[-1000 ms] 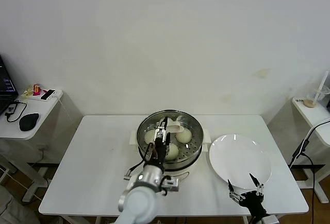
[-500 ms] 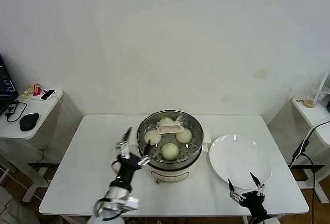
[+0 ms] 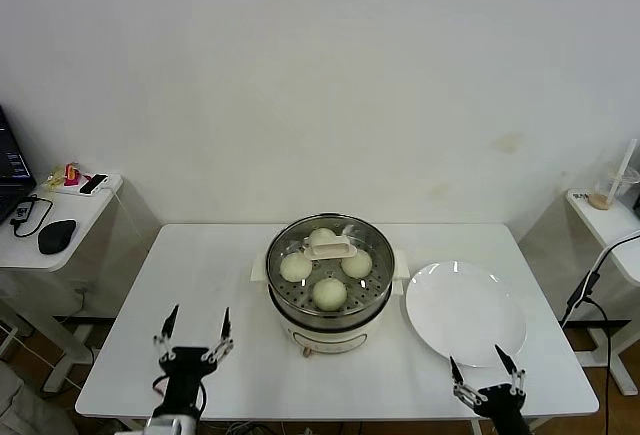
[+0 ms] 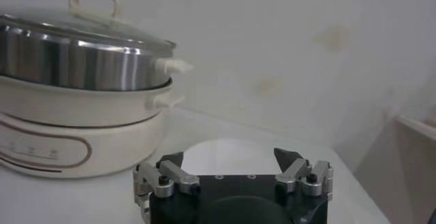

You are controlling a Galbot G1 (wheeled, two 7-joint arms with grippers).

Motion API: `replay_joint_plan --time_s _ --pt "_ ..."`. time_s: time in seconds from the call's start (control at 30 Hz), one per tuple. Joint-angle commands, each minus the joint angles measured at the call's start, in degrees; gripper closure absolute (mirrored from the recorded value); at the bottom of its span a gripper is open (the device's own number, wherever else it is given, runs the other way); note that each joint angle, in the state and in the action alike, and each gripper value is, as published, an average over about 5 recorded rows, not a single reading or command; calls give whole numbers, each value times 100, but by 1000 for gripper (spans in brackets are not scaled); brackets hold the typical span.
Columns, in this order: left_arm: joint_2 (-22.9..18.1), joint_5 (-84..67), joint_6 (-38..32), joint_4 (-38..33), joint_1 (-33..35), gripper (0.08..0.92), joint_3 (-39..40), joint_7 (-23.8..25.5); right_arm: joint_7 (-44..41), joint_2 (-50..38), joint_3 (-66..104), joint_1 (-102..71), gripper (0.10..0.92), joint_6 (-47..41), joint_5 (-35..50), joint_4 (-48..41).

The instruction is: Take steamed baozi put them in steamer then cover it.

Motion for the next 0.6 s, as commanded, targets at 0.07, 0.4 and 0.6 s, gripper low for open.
replay_joint_plan --time_s 0.07,0.4,0.6 --pt "-243 -614 -223 -85 867 177 -371 176 295 -261 -95 -397 203 87 373 80" --pt "-281 -679 -205 -117 902 177 -446 150 316 -275 -273 -462 203 28 293 100" --pt "-259 -705 -156 -39 966 177 -500 233 304 -304 -310 -510 203 87 324 173"
